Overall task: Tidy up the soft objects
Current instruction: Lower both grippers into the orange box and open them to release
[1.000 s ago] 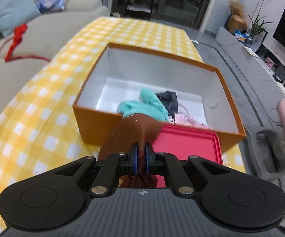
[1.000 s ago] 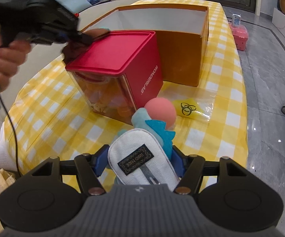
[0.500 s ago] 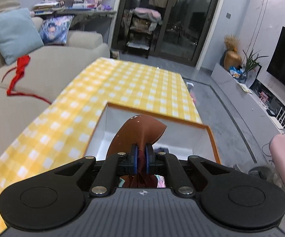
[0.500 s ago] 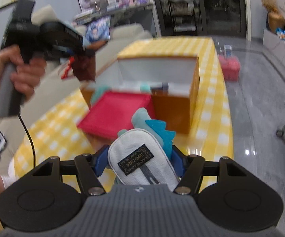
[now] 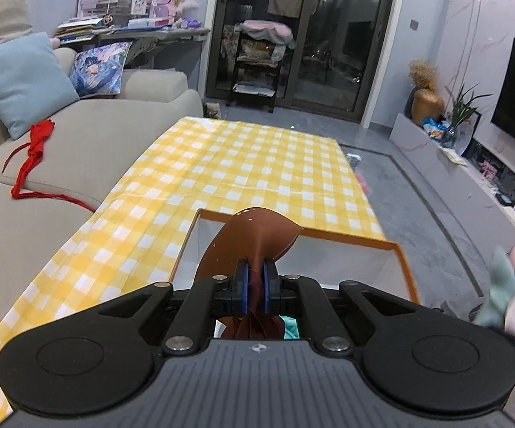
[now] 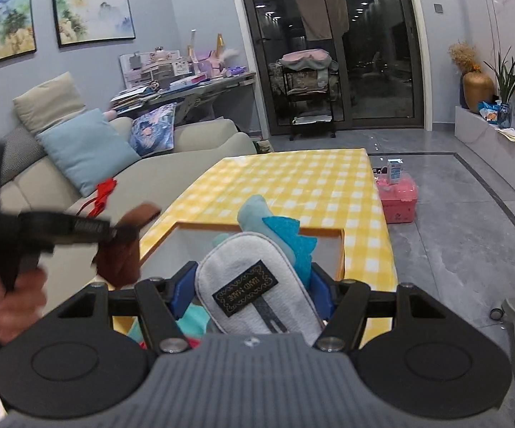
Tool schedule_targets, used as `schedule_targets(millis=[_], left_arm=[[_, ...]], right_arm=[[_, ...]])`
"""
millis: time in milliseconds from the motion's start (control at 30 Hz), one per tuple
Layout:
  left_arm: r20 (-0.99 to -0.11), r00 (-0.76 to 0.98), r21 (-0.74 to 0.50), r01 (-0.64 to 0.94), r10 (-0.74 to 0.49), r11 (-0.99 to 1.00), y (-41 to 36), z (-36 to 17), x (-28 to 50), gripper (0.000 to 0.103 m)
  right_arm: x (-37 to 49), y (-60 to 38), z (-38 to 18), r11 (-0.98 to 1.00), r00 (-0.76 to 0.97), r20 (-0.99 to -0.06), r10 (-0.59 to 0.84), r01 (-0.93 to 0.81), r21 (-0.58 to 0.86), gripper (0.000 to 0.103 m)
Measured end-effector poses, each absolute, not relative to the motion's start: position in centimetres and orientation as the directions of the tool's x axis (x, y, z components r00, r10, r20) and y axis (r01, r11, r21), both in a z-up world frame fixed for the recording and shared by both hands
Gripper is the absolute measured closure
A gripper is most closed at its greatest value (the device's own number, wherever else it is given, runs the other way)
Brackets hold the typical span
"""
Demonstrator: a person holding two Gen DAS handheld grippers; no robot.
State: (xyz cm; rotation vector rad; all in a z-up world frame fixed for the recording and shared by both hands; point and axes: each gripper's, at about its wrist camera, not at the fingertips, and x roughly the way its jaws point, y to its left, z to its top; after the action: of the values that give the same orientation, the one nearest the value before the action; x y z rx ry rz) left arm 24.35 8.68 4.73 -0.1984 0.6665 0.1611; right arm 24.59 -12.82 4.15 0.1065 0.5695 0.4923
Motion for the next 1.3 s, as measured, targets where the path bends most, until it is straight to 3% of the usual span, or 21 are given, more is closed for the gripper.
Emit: schedule_targets(millis=[267,400,800,900,1033,1133,1200,1300], left_arm=[[-0.676,0.727,-0.115,-0.26,0.116,0.959,9.3,1.1,26.9,0.095],[-0.7,0.711,-0.167,-0.251,0.064,0.954,9.6,-0.7,28.3,0.095],[-0.779,0.615,-0.077,-0.287,0.122,0.955,8.4,-4.6,33.1,0.092],[-0.786,0.608,-0.125,-0.335,0.113,0.934,8.8,-5.2,33.6,0.076],[-0.76,0.643,-0.249,-0.429,0.099,0.868,9.8,-5.1,33.5,0.01],[-0.695,0.715,-0.369,-0.447,0.078,0.815,10.1,-4.5,32.8,0.007],[-0.676,0.735,-0.4,-0.427,0.054,0.811,10.1,-4.0,32.7,0.0],[-0.65,0.76,-0.423,-0.38,0.017,0.822,10.0,-3.5,32.4,0.0]], right_arm=[[30.9,-9.6,2.3,0.881,0.725,-0.5,0.473,-0.402,0.25,0.039],[33.2,-8.5,0.8,0.879,0.707,-0.523,0.477,-0.394,0.268,0.039],[37.7,-7.0,-4.4,0.892,0.639,-0.633,0.437,-0.399,0.213,0.039],[38.4,-6.8,-5.5,0.902,0.624,-0.667,0.408,-0.388,0.188,0.039],[38.4,-6.8,-6.1,0.903,0.626,-0.666,0.404,-0.391,0.18,0.039],[38.1,-6.9,-6.4,0.901,0.627,-0.665,0.406,-0.398,0.175,0.039],[38.1,-7.0,-6.5,0.898,0.624,-0.664,0.413,-0.4,0.183,0.039],[38.1,-6.9,-6.3,0.902,0.635,-0.656,0.409,-0.391,0.183,0.039]])
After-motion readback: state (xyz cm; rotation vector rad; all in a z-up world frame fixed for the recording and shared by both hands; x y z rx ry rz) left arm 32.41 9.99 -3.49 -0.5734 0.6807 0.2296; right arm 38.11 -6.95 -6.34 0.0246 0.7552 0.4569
